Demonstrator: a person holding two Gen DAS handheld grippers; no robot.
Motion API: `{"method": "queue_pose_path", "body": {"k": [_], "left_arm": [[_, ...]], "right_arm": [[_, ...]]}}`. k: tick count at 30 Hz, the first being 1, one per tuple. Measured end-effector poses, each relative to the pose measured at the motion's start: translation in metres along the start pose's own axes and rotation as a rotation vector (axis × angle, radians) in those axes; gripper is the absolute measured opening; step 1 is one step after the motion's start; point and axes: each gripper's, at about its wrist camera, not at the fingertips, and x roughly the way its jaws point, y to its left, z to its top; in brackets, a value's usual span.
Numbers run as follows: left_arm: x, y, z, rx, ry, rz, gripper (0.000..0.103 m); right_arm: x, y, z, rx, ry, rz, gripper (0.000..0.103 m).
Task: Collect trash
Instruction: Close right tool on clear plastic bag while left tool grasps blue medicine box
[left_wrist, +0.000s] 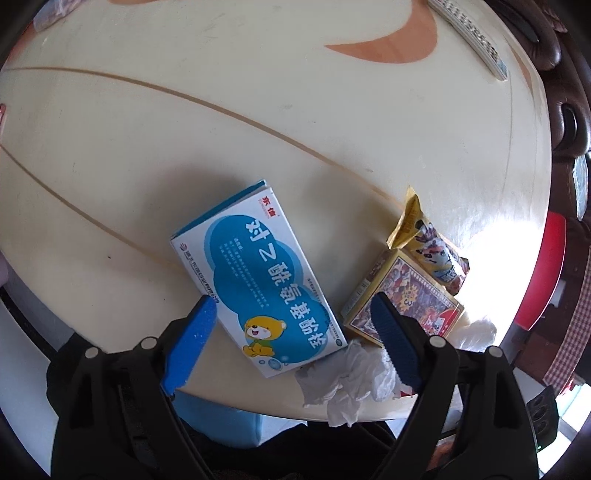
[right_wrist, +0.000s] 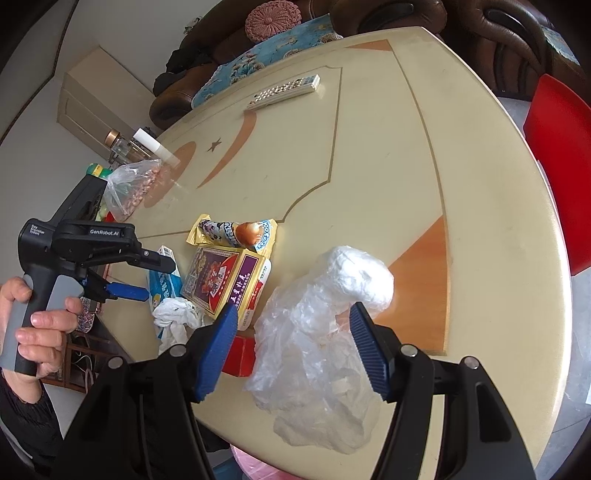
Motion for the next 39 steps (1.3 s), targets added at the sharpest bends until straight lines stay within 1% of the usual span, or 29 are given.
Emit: {"method": "queue_pose_path", "body": {"k": [2, 4, 5, 6, 7, 9, 13, 16, 18, 19, 20, 21, 22, 23, 25, 26, 29, 32, 35, 37, 39], "left_arm": [[0.002, 0.007, 0.002, -0.047, 0.001, 0.011, 0.083], [0.012, 0.009, 0.005, -0.040, 0.030, 0.026, 0.083], [0.018, 0.013, 0.007, -0.054, 0.045, 0.031, 0.082], [0.020, 0.015, 0.009, -0.074, 0.039, 0.008, 0.085], [0.019, 0.013, 0.011, -0.063, 0.028, 0.016, 0.085], [0.021, 0.008, 0.016, -0.059, 0.029, 0.050, 0.085], [0.024, -0.008, 0.019, -0.008, 0.022, 0.139, 0.085], [0.023, -0.014, 0.023, -0.010, 0.023, 0.153, 0.085], [0.021, -0.017, 0.027, -0.006, 0.020, 0.166, 0.081], [0.024, -0.020, 0.021, 0.005, 0.014, 0.169, 0.079], [0.023, -0.020, 0.022, 0.012, 0.011, 0.171, 0.074], [0.021, -0.021, 0.022, 0.019, 0.009, 0.172, 0.073], [0.022, -0.028, 0.005, 0.025, 0.009, 0.175, 0.073], [0.021, -0.031, 0.001, 0.034, 0.005, 0.177, 0.072], [0.017, -0.032, -0.005, 0.047, 0.003, 0.179, 0.072], [0.017, -0.032, -0.008, 0.056, 0.004, 0.179, 0.072], [0.016, -0.033, -0.018, 0.097, -0.001, 0.174, 0.072], [0.015, -0.035, -0.013, 0.135, -0.006, 0.148, 0.072], [0.009, -0.031, -0.022, 0.172, -0.052, 0.135, 0.072], [0.003, -0.032, -0.025, 0.194, -0.084, 0.109, 0.072], [-0.004, -0.024, -0.029, 0.211, -0.119, 0.090, 0.072]], "right_arm": [[-0.001, -0.002, 0.000, 0.000, -0.009, 0.005, 0.062], [0.001, -0.004, -0.001, -0.001, -0.008, 0.012, 0.062], [0.002, -0.004, -0.001, 0.000, -0.006, 0.015, 0.062], [0.003, -0.004, -0.002, -0.001, -0.003, 0.018, 0.062], [0.005, -0.004, -0.002, -0.004, 0.002, 0.019, 0.062], [0.010, -0.005, -0.003, -0.008, 0.013, 0.015, 0.062], [0.014, -0.005, -0.002, -0.017, 0.011, 0.015, 0.062], [0.017, -0.004, -0.002, -0.024, 0.015, 0.009, 0.062], [0.019, -0.002, -0.002, -0.033, 0.018, 0.002, 0.062], [0.020, -0.001, -0.002, -0.036, 0.019, 0.003, 0.062], [0.021, -0.001, -0.002, -0.037, 0.017, 0.000, 0.061], [0.022, -0.001, -0.002, -0.038, 0.016, -0.003, 0.061], [0.022, -0.001, -0.002, -0.042, 0.016, -0.006, 0.059], [0.024, 0.001, -0.003, -0.050, 0.018, -0.004, 0.053], [0.024, 0.003, -0.006, -0.055, 0.015, -0.003, 0.050], [0.023, 0.004, -0.007, -0.059, 0.012, -0.007, 0.045], [0.019, 0.007, -0.009, -0.063, 0.004, 0.001, 0.039], [0.014, 0.006, -0.011, -0.054, -0.008, 0.010, 0.037], [0.003, 0.007, -0.011, -0.055, -0.041, 0.006, 0.036], [-0.004, 0.010, -0.011, -0.064, -0.067, -0.001, 0.036], [-0.011, 0.013, -0.011, -0.068, -0.091, -0.014, 0.036]]}}
